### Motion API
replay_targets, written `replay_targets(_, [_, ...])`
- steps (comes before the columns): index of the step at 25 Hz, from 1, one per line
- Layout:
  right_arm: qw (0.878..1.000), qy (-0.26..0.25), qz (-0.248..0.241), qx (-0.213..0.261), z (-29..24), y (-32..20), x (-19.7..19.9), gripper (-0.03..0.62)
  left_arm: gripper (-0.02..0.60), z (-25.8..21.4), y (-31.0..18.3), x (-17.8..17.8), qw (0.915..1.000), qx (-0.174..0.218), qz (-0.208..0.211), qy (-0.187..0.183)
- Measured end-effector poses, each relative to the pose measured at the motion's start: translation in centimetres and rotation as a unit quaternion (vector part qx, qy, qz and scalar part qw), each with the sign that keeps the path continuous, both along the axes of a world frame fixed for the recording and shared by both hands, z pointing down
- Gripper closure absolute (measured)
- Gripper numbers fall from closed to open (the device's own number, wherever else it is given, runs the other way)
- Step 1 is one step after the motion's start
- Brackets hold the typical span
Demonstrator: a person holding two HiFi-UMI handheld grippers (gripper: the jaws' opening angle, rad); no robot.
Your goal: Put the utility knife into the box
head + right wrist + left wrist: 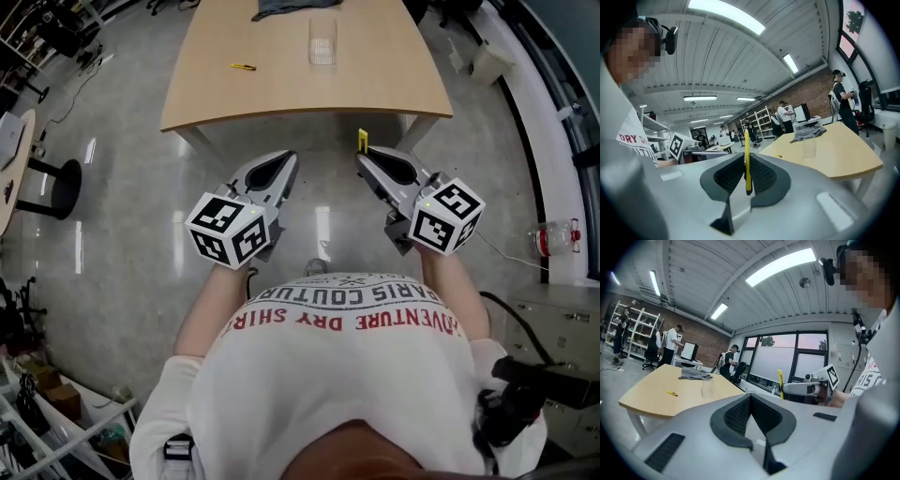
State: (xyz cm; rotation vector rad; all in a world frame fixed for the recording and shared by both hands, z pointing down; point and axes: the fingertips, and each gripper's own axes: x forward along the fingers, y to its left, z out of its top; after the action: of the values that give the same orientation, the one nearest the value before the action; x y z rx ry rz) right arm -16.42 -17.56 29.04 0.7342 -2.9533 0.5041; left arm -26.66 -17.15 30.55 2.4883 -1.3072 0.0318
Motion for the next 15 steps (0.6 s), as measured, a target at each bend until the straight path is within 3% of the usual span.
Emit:
replay_targets(10, [1.000,0.007,0.027,-0.002,0.0,-10.5,-2.4,0.559,0.580,0.8,-10.7,-2.9,0.9996,-0.006,0.021,0.019])
replay_targets(15, [1.000,-0.003,0.026,-0.015,2.0,-16.6,-3.2,0.559,0.580,2.6,-16.7,-2.7,0.9994,-0.020,0.029,0.004])
